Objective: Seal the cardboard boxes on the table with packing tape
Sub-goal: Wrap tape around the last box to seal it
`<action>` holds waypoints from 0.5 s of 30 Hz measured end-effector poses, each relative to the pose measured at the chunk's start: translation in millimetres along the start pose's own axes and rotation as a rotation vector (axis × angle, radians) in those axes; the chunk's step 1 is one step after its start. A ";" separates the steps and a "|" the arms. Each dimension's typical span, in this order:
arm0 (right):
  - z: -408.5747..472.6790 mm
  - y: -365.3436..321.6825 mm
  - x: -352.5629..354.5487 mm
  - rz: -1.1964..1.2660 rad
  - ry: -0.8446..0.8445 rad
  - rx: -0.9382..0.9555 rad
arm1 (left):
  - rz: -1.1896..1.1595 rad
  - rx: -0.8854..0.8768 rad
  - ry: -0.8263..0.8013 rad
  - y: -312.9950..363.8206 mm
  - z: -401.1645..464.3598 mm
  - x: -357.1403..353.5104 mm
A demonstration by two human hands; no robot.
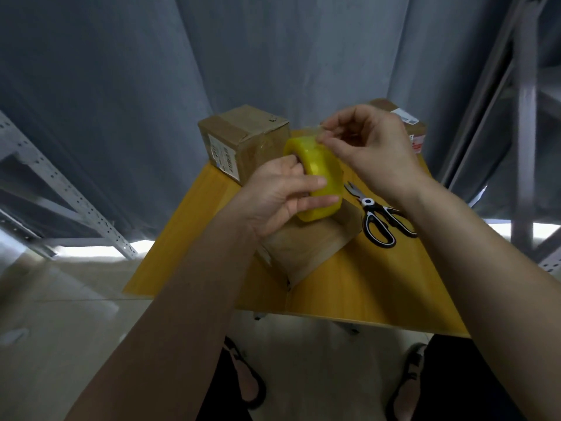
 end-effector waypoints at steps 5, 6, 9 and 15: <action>-8.7 -2.0 12.5 0.030 0.139 0.019 | 0.352 -0.144 0.112 6.1 4.5 1.4; -10.9 -3.2 16.0 0.035 0.166 0.031 | 0.403 -0.171 0.133 8.4 6.5 -1.0; -16.9 -7.4 23.8 0.032 0.202 0.065 | 0.487 -0.222 0.237 10.8 15.4 -4.4; -28.6 -3.9 40.4 0.117 0.237 0.036 | 0.528 -0.173 0.416 -6.7 19.4 1.2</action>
Point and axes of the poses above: each hand's wrist, its own z-axis towards the middle knuckle, its own x-axis out of the back of the hand, y = z × x, the point moved 9 cm from there along z, towards the middle knuckle, and after that the axes turned 8 degrees about -z, right-handed, at the moved point
